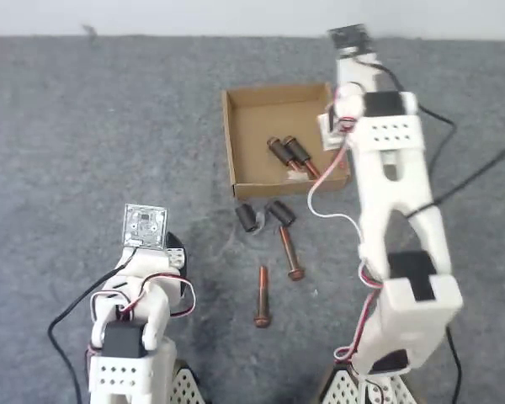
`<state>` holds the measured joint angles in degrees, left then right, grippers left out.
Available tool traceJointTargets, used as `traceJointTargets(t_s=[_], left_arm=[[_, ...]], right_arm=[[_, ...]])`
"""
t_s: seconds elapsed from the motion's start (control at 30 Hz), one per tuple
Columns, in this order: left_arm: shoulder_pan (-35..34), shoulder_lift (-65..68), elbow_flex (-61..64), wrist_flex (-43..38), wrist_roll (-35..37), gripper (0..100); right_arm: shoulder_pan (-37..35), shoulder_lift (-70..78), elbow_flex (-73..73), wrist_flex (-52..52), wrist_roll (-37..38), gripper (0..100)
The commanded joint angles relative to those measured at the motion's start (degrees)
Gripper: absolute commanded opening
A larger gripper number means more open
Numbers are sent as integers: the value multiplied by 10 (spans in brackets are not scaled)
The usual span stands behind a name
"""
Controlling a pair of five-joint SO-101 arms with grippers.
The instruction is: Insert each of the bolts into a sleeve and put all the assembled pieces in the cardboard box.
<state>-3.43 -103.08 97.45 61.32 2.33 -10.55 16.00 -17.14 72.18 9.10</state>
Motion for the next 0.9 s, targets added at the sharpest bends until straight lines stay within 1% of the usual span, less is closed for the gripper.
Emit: traceJointTargets(t_s=[0.0, 0.3, 0.43, 0.5, 0.57, 0.67, 0.77, 0.87], left_arm=[[-4, -1, -8, 1, -5, 12], [-4, -1, -8, 1, -5, 12], [-4, -1, -8, -2, -6, 12], [-4, -1, -8, -3, -6, 12], [-4, -1, -8, -3, -6, 12], [-26, -1, -8, -4, -11, 12], [-35, -1, -8, -11, -47, 12], [-35, -1, -8, -11, -73, 12]], right_arm=[[-18, 23, -81, 0, 31, 6], [-15, 150, -229, 0, 32, 6], [-22, 193, -273, 1, 32, 7], [-29, 211, -281, 4, 32, 32], [-30, 227, -282, 5, 32, 85], [-30, 244, -282, 5, 32, 130], [-30, 247, -282, 5, 32, 102], [-31, 238, -283, 5, 32, 50]])
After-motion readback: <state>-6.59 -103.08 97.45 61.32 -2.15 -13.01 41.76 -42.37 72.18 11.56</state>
